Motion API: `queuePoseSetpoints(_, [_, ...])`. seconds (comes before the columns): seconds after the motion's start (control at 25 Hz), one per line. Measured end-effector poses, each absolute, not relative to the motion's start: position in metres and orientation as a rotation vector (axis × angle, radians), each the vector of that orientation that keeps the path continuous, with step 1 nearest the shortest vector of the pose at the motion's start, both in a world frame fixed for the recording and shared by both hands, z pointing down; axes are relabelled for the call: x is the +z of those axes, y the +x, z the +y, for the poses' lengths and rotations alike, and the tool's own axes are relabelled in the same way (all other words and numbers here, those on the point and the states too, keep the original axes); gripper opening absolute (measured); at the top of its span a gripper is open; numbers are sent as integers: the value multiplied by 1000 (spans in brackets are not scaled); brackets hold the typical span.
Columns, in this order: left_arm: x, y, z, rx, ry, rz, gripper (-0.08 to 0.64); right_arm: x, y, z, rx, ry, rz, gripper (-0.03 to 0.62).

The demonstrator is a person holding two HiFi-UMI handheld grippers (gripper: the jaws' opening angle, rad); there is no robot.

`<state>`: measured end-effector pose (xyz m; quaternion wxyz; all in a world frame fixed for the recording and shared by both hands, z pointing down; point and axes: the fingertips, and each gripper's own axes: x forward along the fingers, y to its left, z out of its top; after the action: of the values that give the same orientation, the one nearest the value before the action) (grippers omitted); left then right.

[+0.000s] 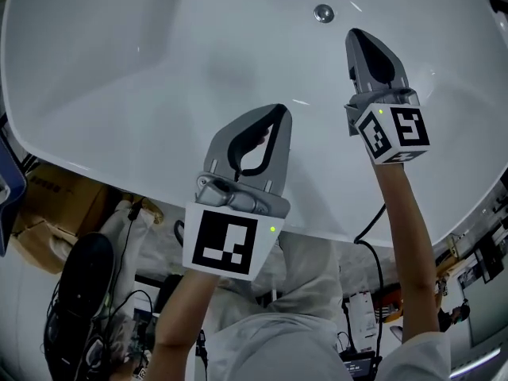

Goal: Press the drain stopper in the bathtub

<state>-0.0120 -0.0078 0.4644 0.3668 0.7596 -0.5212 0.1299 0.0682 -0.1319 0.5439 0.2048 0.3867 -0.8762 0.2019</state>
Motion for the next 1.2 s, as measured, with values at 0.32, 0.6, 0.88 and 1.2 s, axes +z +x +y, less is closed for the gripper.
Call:
queuePoseSetpoints(0.32, [530, 4, -27, 374, 1939, -1284, -2, 644, 83, -143, 642, 1034, -2324, 2])
queuePoseSetpoints(0.6, [576, 16, -34, 439, 1927, -1237, -2, 703, 92, -146, 784, 1033, -2220, 2])
queuePoseSetpoints(0.88, [639, 15, -36, 487, 1880, -1186, -2, 775, 92, -154, 770, 1051, -2136, 2])
queuePoseSetpoints(1.2, [662, 52, -60, 511, 1949, -1136, -2, 814, 128, -188, 708, 1065, -2042, 3])
